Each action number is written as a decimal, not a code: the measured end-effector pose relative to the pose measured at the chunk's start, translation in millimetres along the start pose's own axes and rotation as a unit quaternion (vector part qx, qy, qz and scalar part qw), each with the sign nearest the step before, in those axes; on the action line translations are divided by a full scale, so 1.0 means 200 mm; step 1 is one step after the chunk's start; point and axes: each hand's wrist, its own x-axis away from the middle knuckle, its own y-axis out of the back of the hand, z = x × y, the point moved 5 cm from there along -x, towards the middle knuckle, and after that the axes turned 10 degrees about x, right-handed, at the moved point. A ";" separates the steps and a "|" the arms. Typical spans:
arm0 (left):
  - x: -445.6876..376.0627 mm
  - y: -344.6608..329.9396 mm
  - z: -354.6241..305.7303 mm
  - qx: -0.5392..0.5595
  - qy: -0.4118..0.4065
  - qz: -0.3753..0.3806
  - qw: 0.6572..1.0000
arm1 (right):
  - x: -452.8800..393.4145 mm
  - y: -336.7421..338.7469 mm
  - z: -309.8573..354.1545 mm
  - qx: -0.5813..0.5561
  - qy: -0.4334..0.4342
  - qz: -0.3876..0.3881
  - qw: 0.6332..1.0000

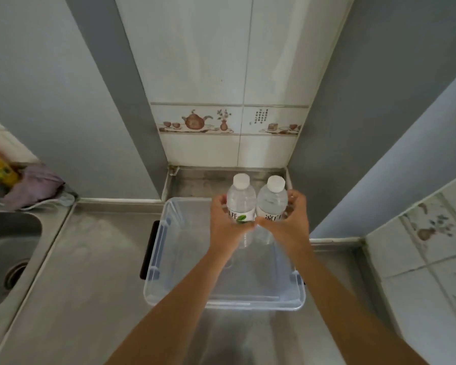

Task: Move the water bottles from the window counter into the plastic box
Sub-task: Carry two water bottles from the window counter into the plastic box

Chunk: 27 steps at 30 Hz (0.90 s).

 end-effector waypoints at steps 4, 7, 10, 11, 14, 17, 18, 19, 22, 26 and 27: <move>0.02 0.00 0.01 -0.051 -0.044 0.019 0.998 | 0.02 -0.02 -0.03 0.024 0.001 -0.011 1.000; 0.02 0.00 0.04 -0.058 -0.066 0.026 0.996 | 0.03 -0.04 -0.03 0.050 0.008 -0.014 0.999; 0.02 0.00 0.04 -0.063 -0.079 0.039 0.994 | 0.02 -0.04 -0.04 0.083 0.013 -0.007 0.996; 0.02 0.00 0.04 -0.065 -0.078 0.047 0.994 | 0.02 -0.04 -0.04 0.093 0.014 -0.001 0.996; 0.02 0.01 0.04 -0.074 -0.079 0.079 0.991 | -0.01 -0.05 -0.04 0.124 0.015 0.016 0.992; 0.01 0.05 0.06 -0.114 -0.074 0.137 0.981 | -0.03 -0.04 -0.03 0.120 0.044 0.034 0.991; 0.00 0.07 0.07 -0.134 -0.071 0.157 0.976 | -0.03 -0.03 -0.02 0.123 0.059 0.043 0.990; -0.01 0.09 0.09 -0.150 -0.068 0.172 0.971 | -0.04 -0.02 -0.01 0.137 0.074 0.055 0.986; -0.04 0.13 0.13 -0.172 -0.047 0.192 0.965 | -0.05 0.02 0.05 0.187 0.115 0.108 0.970; -0.05 0.11 0.14 -0.159 -0.036 0.171 0.972 | -0.06 0.09 0.11 0.110 0.114 0.159 0.974; -0.05 0.10 0.14 -0.155 -0.035 0.164 0.974 | -0.06 0.10 0.12 0.113 0.110 0.157 0.975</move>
